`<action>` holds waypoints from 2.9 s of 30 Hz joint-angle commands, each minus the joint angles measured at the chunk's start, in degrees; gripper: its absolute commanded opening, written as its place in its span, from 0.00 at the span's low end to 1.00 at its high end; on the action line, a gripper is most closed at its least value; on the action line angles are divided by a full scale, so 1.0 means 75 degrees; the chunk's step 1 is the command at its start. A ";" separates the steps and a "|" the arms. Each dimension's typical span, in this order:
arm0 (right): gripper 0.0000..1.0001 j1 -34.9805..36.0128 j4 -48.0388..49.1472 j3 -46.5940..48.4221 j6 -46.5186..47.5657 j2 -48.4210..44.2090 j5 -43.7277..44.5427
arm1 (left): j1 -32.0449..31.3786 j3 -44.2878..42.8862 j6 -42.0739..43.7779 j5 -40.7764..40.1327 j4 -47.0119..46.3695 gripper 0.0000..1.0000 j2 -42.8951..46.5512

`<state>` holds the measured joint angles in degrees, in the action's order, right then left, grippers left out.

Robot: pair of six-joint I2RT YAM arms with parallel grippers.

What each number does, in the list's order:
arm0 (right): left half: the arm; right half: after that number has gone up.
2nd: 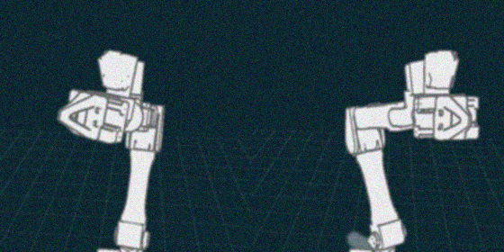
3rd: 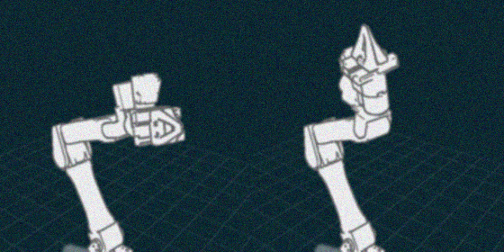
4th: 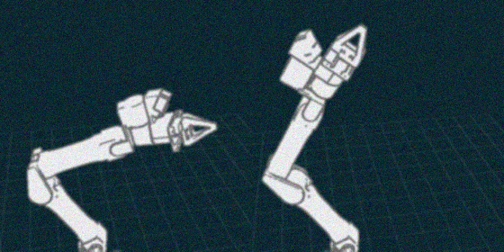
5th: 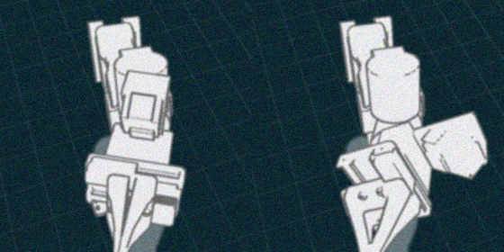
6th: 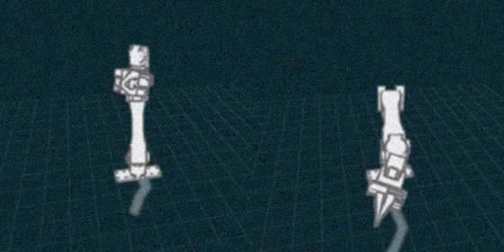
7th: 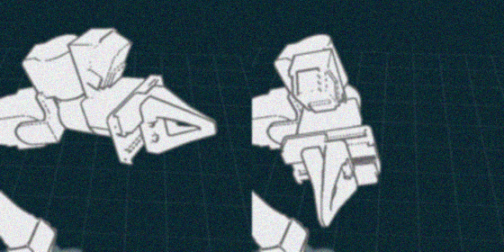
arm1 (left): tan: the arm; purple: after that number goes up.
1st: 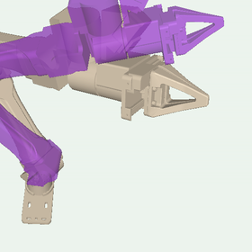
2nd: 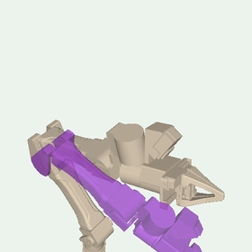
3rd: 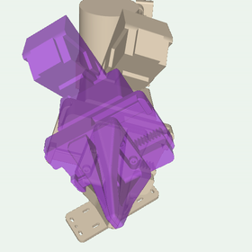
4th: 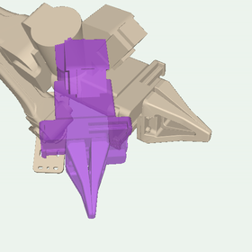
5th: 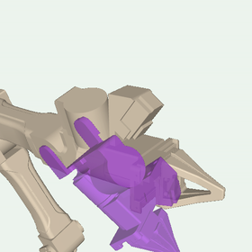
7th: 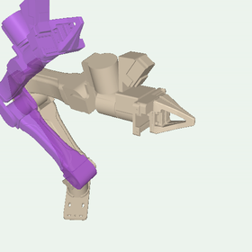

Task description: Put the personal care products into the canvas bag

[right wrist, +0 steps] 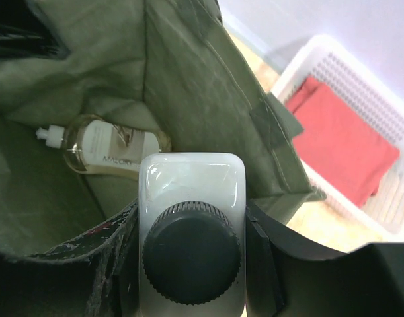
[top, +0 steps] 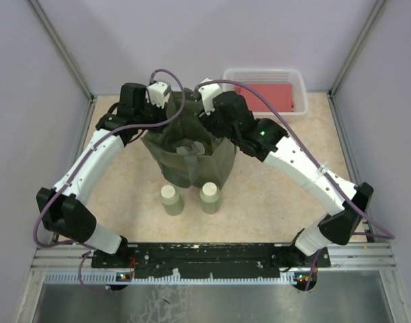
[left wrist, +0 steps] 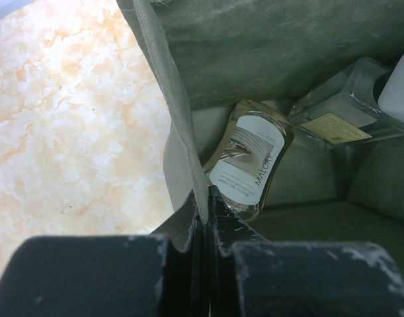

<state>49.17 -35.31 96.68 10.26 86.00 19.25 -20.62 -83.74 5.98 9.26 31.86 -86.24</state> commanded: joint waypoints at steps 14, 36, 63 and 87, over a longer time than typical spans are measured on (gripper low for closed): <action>0.00 -0.0764 0.0791 -0.0468 -0.2672 0.0362 0.1552 | 0.0005 0.0095 0.0090 0.0266 0.0026 0.00 -0.0092; 0.00 0.0004 0.1813 0.1942 -0.1912 0.1368 -0.0373 | 0.0007 0.0069 0.0100 0.0218 0.0018 0.00 -0.0068; 0.00 -0.0646 0.3105 0.0406 -0.2345 0.2475 -0.0964 | 0.0034 -0.0209 0.0156 0.0409 0.0270 0.00 0.0172; 0.00 -0.0473 0.1839 0.2446 -0.2295 0.4724 -0.0486 | 0.0047 -0.0306 0.0137 0.0358 0.0279 0.00 0.0148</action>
<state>43.79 -19.84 108.53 -7.22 119.07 13.17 -20.16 -84.23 6.48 11.14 33.80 -85.89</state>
